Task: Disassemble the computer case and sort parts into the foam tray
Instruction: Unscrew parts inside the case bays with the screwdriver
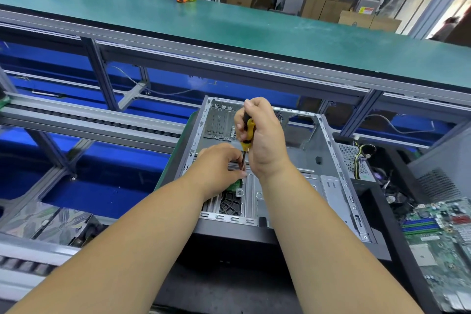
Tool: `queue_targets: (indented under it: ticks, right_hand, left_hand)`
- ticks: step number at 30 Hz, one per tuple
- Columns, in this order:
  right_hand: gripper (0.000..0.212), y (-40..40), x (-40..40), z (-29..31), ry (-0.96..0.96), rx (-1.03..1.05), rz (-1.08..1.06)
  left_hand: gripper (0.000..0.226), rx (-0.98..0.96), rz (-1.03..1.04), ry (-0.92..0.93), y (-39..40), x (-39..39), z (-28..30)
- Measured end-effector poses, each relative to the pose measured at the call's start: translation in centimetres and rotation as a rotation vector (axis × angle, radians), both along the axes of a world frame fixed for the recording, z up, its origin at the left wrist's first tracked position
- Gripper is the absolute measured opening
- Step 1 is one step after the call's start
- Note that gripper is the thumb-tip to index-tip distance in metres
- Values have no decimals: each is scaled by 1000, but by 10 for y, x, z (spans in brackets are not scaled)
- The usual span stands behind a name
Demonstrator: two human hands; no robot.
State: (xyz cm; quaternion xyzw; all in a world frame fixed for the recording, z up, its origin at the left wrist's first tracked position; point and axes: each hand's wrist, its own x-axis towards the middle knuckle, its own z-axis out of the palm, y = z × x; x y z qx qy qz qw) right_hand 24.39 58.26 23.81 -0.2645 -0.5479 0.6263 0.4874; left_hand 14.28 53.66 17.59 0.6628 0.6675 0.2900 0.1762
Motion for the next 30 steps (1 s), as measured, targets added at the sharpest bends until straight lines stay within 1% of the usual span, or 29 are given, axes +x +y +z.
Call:
queue_targets:
  ticks: [3, 5, 7, 10, 17, 20, 24, 27, 30]
  right_hand:
    - [26, 0, 6, 4, -6, -24, -18]
    - [27, 0, 9, 5, -63, -38, -75]
    - [25, 1, 11, 5, -84, -47, -122]
    - [25, 1, 11, 1, -24, -64, -134]
    - [42, 5, 2, -10, 107, -33, -150]
    - [39, 10, 0, -12, 160, -27, -102]
    - [31, 13, -3, -9, 132, -22, 30]
    - [35, 14, -1, -6, 146, -40, 123]
    - [26, 11, 3, -4, 119, -38, 124]
  left_hand:
    - [11, -10, 4, -4, -1, 1, 0]
    - [15, -13, 3, 1, -1, 1, 1]
    - [10, -10, 0, 4, -1, 1, 1]
    - [12, -4, -3, 11, -1, 0, 1]
    - [13, -6, -3, 11, 1, 0, -1]
    - [15, -9, -8, 14, 0, -1, -1]
    - [12, -6, 4, 12, 2, -1, -2]
    - [12, -4, 0, 15, 2, -1, -3]
    - [11, 3, -3, 12, 2, -1, -3]
